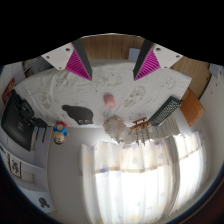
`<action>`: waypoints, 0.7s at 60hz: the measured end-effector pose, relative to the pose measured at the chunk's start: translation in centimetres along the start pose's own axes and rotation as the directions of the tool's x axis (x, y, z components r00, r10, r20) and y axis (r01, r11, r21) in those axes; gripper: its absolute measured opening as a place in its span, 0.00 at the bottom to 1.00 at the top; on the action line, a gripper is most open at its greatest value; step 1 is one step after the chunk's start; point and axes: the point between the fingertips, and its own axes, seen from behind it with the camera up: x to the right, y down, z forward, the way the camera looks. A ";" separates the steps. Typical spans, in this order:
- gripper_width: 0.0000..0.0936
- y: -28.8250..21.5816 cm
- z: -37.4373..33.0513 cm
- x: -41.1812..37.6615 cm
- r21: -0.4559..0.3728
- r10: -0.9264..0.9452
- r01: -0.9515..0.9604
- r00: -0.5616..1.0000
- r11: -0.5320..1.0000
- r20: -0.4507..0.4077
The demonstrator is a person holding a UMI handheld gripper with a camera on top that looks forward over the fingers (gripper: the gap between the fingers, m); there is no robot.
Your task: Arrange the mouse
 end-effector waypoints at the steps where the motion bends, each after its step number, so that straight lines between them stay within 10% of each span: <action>1: 0.91 0.1 0.4 0.1 0.001 -0.002 0.002 1.000 1.000 0.000; 42: 0.92 -7.4 33.4 11.3 0.098 -0.026 0.032 0.998 0.995 -0.057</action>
